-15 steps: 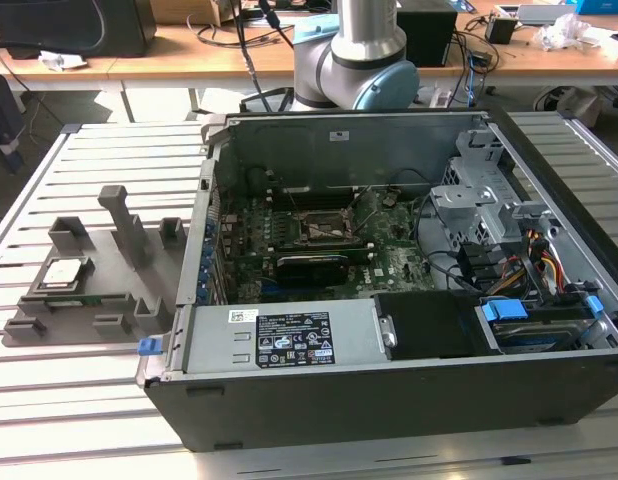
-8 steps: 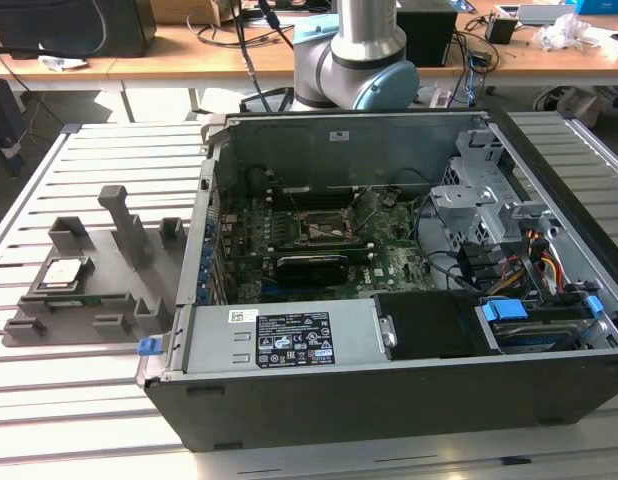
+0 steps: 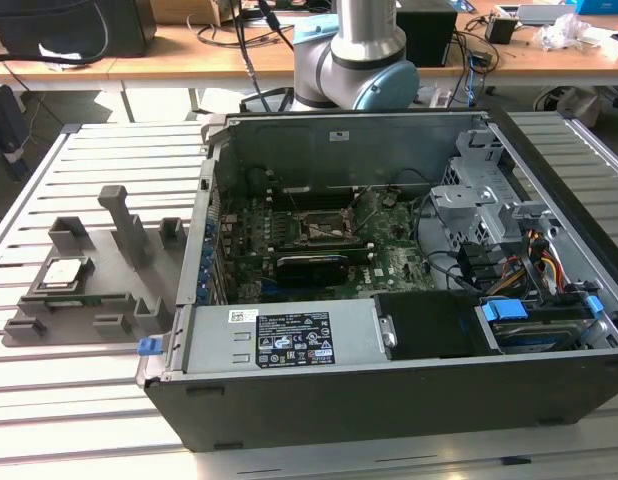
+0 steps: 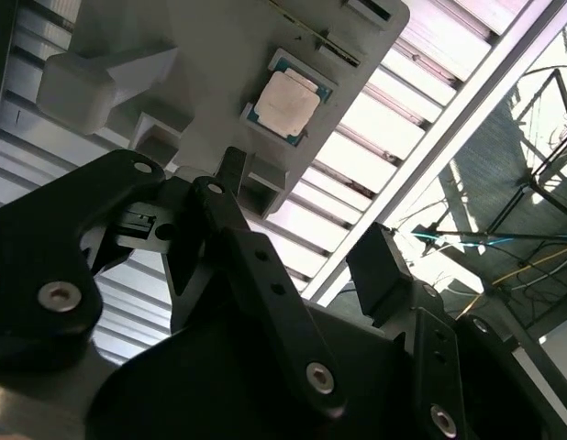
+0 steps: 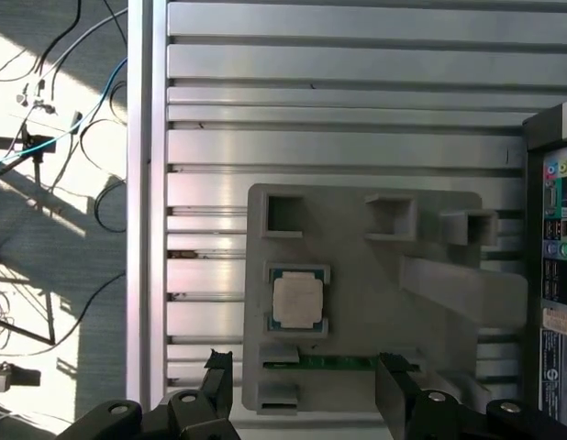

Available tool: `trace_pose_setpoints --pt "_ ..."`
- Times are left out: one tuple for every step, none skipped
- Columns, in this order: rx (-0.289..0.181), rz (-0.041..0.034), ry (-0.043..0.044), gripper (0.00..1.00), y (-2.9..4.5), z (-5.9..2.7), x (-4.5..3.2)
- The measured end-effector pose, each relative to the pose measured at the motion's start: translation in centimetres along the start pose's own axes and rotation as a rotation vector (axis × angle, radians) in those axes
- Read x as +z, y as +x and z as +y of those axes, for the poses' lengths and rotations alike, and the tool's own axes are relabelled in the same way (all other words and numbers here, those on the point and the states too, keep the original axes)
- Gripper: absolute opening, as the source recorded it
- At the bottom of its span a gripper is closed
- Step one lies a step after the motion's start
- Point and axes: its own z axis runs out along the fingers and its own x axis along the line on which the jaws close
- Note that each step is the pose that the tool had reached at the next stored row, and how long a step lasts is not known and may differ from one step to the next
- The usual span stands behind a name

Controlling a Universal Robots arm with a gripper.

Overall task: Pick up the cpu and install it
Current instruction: 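Pick up the cpu and move it towards the insertion slot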

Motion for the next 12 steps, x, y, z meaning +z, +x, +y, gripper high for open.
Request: trace_pose_setpoints --pt "0.0 0.0 0.0 0.72 0.0 0.0 0.11" --pt "0.0 0.0001 0.0 0.72 0.01 0.0 0.21" --pt "0.0 0.0 0.0 0.72 0.01 0.0 0.29" --pt "0.0 0.0 0.0 0.72 0.01 0.0 0.35" --pt "0.0 0.0001 0.0 0.72 0.01 0.0 0.44" --pt "0.0 0.0 0.0 0.72 0.01 0.0 0.55" --pt "0.0 0.0 0.0 0.72 0.02 0.0 0.63" --pt "0.0 0.0 0.0 0.72 0.02 0.0 0.7" --pt "0.0 0.0 0.0 0.72 0.02 0.0 0.74" --pt "0.0 0.0 0.0 0.72 0.02 0.0 0.82" --pt "0.0 0.0 0.0 0.72 0.02 0.0 0.91" --pt "0.0 0.0001 0.0 0.72 0.02 0.0 0.99"
